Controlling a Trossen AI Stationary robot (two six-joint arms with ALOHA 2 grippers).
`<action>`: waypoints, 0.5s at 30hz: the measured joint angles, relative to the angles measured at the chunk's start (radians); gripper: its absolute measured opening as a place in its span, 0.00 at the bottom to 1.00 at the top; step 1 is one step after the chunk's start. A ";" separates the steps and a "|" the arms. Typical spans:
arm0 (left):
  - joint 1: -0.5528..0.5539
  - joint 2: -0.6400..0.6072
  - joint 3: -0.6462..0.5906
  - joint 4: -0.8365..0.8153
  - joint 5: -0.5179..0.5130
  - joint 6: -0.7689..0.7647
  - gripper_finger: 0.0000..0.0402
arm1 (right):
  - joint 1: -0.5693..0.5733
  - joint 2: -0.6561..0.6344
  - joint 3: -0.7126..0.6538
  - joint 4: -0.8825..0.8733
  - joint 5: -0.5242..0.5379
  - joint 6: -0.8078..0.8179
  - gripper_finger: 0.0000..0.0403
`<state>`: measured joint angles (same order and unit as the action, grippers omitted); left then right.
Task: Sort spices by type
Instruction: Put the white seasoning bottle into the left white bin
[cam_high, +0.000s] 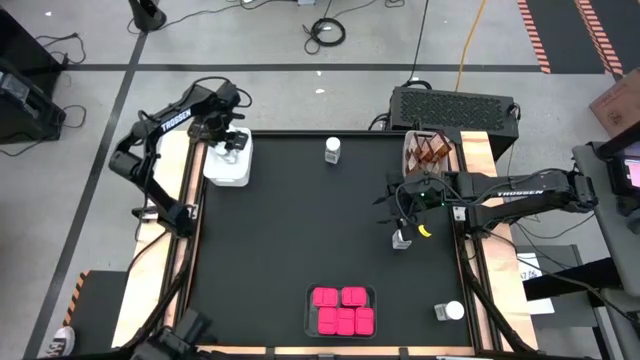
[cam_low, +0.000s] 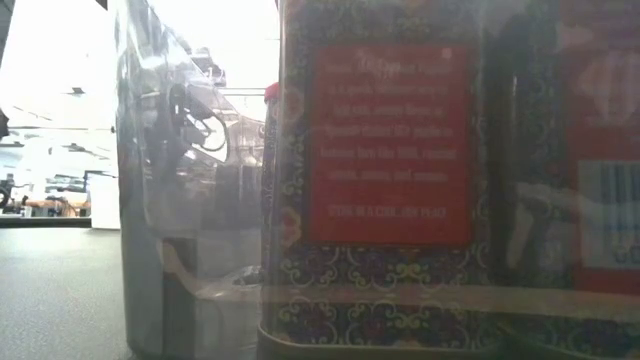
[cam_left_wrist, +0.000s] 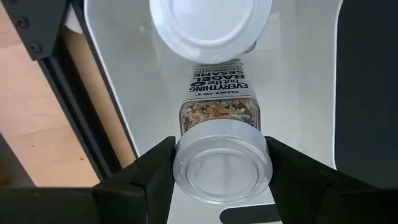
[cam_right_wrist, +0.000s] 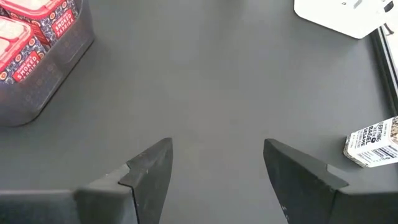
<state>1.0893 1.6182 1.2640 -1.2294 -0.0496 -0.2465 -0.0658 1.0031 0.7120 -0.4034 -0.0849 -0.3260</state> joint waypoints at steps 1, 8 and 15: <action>0.001 0.004 0.000 0.002 0.001 0.002 0.53 | 0.000 0.000 0.000 0.000 0.000 0.000 0.61; 0.005 0.015 0.000 0.015 0.012 0.026 0.53 | 0.000 0.000 0.000 -0.004 0.000 0.000 0.61; 0.005 0.015 0.000 0.023 0.002 0.025 0.65 | 0.000 0.000 0.000 -0.027 0.000 0.006 0.61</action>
<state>1.0943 1.6329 1.2640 -1.2067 -0.0473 -0.2218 -0.0658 1.0027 0.7120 -0.4304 -0.0849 -0.3201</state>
